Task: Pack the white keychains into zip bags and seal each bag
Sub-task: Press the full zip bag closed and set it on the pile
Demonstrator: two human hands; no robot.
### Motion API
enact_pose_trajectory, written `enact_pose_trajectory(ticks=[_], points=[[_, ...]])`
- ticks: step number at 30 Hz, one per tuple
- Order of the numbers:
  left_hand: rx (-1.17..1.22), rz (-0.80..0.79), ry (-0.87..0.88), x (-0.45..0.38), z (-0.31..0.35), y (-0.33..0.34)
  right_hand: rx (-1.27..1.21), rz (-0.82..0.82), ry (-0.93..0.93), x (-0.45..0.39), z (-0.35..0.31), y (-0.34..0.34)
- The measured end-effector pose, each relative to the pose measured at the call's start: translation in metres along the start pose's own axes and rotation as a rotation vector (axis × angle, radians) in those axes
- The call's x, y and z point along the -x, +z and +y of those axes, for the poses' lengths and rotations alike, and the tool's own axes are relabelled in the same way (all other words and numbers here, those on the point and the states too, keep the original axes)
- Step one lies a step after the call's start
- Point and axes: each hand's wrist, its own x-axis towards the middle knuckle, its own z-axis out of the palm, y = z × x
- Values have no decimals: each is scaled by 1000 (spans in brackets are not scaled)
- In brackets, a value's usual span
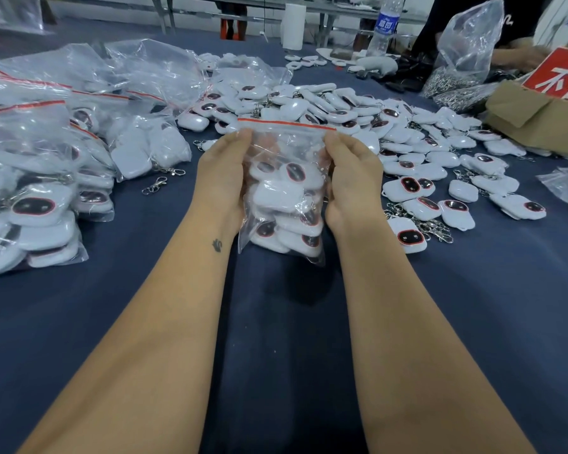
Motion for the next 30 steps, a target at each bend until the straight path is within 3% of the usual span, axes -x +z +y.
enact_pose_trajectory(ticks=[9, 16, 24, 30], points=[[10, 13, 63, 9, 0, 3, 71, 39, -33, 2, 5, 3], [35, 37, 58, 8, 0, 3, 93, -53, -15, 3, 4, 5], [43, 16, 36, 7, -1, 2, 129, -45, -58, 2, 6, 5], [81, -10, 3, 9, 1, 4, -10, -180, -7, 4, 4, 4]])
